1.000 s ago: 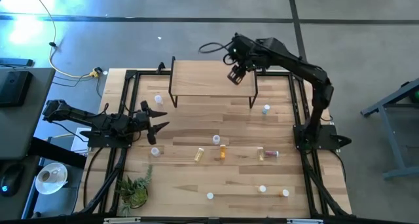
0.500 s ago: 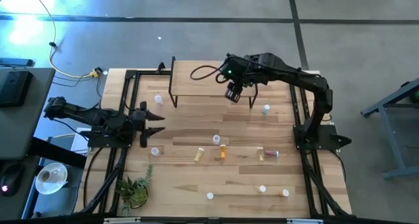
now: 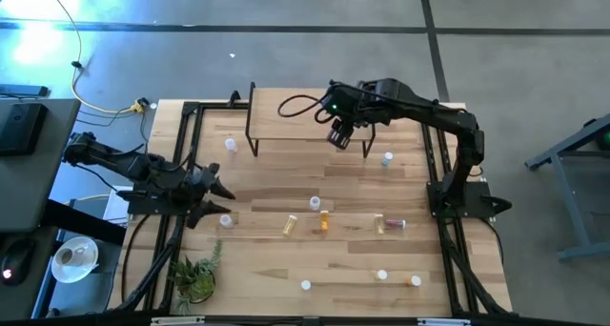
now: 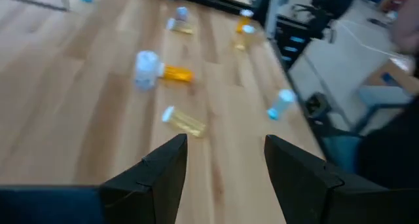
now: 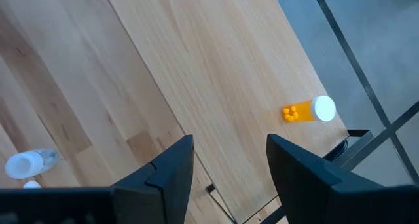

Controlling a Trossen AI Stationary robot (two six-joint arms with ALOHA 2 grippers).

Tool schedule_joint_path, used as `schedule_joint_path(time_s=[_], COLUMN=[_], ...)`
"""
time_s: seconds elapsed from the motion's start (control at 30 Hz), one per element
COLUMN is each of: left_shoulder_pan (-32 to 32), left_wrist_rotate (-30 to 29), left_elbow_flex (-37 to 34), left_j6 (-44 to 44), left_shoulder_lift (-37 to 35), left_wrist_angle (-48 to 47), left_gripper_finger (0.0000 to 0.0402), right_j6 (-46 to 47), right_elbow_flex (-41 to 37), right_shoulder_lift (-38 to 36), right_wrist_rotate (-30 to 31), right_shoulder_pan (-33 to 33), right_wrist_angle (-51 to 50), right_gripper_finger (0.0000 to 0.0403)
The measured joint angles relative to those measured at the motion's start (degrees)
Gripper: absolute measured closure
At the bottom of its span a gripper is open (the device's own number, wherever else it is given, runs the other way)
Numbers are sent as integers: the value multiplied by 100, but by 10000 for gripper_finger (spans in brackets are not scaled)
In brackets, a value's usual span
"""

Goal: Pick and place medicine bottles onto shelf by color
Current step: Put the bottom left transparent pill bottle on the shelf

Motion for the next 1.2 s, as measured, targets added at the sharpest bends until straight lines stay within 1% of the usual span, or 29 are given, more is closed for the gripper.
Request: schedule_joint_path(time_s=[0.1,0.2,0.37,0.5,0.6,0.73,0.83,1.03,1.13,1.2], left_shoulder_pan=[-77,-147,-228,-318,-408,-527,-627,-911,-1017,-1061], left_wrist_rotate=[177,184,95,24,-119,-276,-298,-535,-502,-366], left_elbow_flex=[372,870,1690,2088,2123,2094,2090,2090,2090,2090], left_j6=[21,165,192,32,-186,-558,-722,-1074,-1375,-1598], left_shoulder_lift=[207,440,889,1309,1578,1970,2279,2740,2884,2962], left_wrist_angle=[-80,-456,-1317,-2062,-2445,-2727,-2974,-3397,-3442,-3417], left_gripper_finger=[206,206,206,206,206,206,206,206,206,206], right_j6=[-2,-1,-1,-2,-2,-2,-2,-2,-4,-3], right_elbow_flex=[0,0,0,0,0,0,0,0,0,0], right_shoulder_lift=[0,0,0,0,0,0,0,2,2,2], right_wrist_rotate=[0,0,0,0,0,0,0,0,2,1], right_shoulder_pan=[0,0,0,0,0,-1,0,0,0,0], right_wrist_angle=[1,2,2,3,3,7,41,48,51,77], right_gripper_finger=[220,220,220,220,220,220,220,220,220,220])
